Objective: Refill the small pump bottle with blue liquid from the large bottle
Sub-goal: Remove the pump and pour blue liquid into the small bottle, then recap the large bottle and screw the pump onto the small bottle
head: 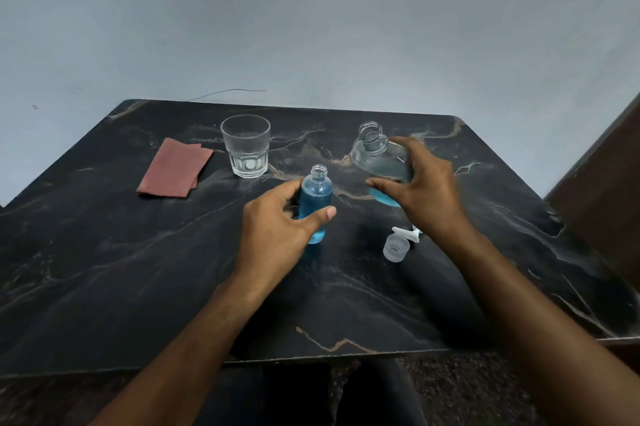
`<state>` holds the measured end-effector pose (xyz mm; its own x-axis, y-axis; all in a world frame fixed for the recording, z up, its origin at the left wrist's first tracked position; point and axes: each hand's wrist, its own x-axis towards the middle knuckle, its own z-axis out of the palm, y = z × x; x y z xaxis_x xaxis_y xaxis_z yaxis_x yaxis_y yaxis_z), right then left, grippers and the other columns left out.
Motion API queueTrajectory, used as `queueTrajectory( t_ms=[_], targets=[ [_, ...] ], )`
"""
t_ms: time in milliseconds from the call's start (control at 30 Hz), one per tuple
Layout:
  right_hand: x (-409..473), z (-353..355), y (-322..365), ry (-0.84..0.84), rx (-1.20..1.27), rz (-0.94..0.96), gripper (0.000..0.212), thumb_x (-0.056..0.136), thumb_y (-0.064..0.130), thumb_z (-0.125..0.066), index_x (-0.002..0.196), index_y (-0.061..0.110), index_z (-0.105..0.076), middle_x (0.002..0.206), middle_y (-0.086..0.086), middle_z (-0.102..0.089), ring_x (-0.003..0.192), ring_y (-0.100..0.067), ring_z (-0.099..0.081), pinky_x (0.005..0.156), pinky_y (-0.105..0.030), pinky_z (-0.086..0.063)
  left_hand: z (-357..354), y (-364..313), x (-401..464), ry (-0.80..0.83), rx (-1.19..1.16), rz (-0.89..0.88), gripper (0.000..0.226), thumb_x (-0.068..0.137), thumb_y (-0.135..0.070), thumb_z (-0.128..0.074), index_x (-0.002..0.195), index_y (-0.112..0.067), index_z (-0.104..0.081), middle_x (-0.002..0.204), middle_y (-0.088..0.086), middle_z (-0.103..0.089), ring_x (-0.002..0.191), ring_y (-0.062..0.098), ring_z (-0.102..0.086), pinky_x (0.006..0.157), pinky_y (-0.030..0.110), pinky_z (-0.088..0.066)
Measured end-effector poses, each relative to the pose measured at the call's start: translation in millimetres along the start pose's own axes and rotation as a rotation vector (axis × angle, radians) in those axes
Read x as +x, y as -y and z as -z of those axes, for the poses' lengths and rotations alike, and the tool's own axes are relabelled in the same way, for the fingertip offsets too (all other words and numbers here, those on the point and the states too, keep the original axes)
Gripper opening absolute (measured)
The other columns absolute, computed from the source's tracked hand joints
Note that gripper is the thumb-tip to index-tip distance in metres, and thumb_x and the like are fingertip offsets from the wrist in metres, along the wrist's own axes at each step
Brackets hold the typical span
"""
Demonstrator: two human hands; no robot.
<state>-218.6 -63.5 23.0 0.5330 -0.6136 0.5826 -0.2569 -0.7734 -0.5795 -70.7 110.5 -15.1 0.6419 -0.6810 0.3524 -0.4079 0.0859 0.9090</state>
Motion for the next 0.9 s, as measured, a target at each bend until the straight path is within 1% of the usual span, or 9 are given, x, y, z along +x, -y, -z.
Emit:
queueTrajectory(
  t_ms=[67,133,200,267,400,533,633,733,900],
  targets=[
    [3.4,-4.1,-2.4,0.046,0.138,-0.06,0.061,0.067,0.017,-0.092,0.121,0.021,-0.063,0.085,0.026,-0.063,0.081,0.018,-0.064,0.072,-0.003,-0.05,3.1,2.1,2.0,-0.001,-0.001,0.031,0.036,0.077,-0.026,-0.089,0.102,-0.045,-0.07,0.095,-0.027,-0.077,0.087,-0.007,-0.074,0.076,0.012,-0.057],
    [6.2,-8.3,-4.2,0.101,0.255,-0.13,0.057,0.067,0.015,-0.092,0.114,0.025,-0.063,0.096,0.019,-0.072,0.091,0.005,-0.071,0.081,-0.017,-0.059,6.2,4.0,4.0,-0.003,0.011,0.049,0.035,0.078,-0.025,-0.089,0.107,-0.039,-0.072,0.095,-0.022,-0.078,0.088,-0.007,-0.073,0.077,0.011,-0.057],
    [7.5,-12.9,-7.1,0.135,0.361,-0.186,0.056,0.065,0.014,-0.092,0.113,0.02,-0.065,0.099,0.009,-0.076,0.093,-0.006,-0.074,0.084,-0.027,-0.061,9.3,4.2,5.3,-0.005,0.031,0.056,0.036,0.079,-0.025,-0.088,0.112,-0.032,-0.074,0.097,-0.02,-0.077,0.09,-0.008,-0.072,0.079,0.01,-0.056],
    [7.4,-16.8,-9.1,0.146,0.45,-0.235,0.059,0.061,0.019,-0.091,0.115,0.015,-0.066,0.101,0.002,-0.078,0.095,-0.012,-0.075,0.083,-0.032,-0.062,12.0,5.0,6.1,-0.007,0.045,0.058,0.039,0.079,-0.024,-0.088,0.116,-0.027,-0.074,0.1,-0.02,-0.076,0.092,-0.01,-0.071,0.078,0.008,-0.054],
    [6.6,-23.7,-10.6,0.142,0.609,-0.304,0.06,0.059,0.016,-0.09,0.114,0.013,-0.067,0.105,-0.003,-0.078,0.099,-0.019,-0.075,0.084,-0.033,-0.062,15.8,7.1,6.5,0.002,0.074,0.076,0.046,0.081,-0.026,-0.087,0.124,-0.025,-0.071,0.11,-0.015,-0.075,0.099,-0.002,-0.072,0.086,0.017,-0.058],
    [7.7,-28.5,-8.9,0.166,0.686,-0.355,0.061,0.06,0.013,-0.089,0.117,0.009,-0.067,0.107,-0.007,-0.078,0.101,-0.024,-0.074,0.085,-0.036,-0.062,18.4,10.6,6.3,-0.004,0.043,0.099,0.042,0.084,-0.021,-0.084,0.123,-0.025,-0.07,0.113,-0.013,-0.075,0.104,0.003,-0.072,0.093,0.024,-0.058],
    [8.8,-30.5,-6.3,0.184,0.7,-0.378,0.059,0.061,0.013,-0.089,0.116,0.012,-0.067,0.107,-0.006,-0.078,0.102,-0.023,-0.074,0.084,-0.036,-0.062,19.2,12.1,5.7,0.0,0.047,0.111,0.041,0.085,-0.02,-0.082,0.124,-0.025,-0.069,0.114,-0.014,-0.075,0.106,0.002,-0.071,0.095,0.025,-0.057],
    [9.5,-31.0,-4.3,0.19,0.698,-0.394,0.06,0.063,0.013,-0.088,0.119,0.012,-0.067,0.11,-0.004,-0.077,0.104,-0.021,-0.074,0.085,-0.035,-0.062,18.7,13.3,5.8,-0.002,0.047,0.125,0.043,0.086,-0.02,-0.082,0.127,-0.023,-0.069,0.117,-0.012,-0.075,0.109,0.006,-0.071,0.097,0.029,-0.057],
    [7.7,-29.0,-2.0,0.22,0.659,-0.39,0.065,0.063,0.013,-0.088,0.124,0.011,-0.064,0.11,-0.001,-0.077,0.103,-0.017,-0.074,0.084,-0.031,-0.061,18.2,15.6,5.7,-0.005,0.054,0.128,0.043,0.086,-0.018,-0.082,0.127,-0.023,-0.069,0.115,-0.012,-0.075,0.106,0.003,-0.071,0.095,0.026,-0.057]
  ],
)
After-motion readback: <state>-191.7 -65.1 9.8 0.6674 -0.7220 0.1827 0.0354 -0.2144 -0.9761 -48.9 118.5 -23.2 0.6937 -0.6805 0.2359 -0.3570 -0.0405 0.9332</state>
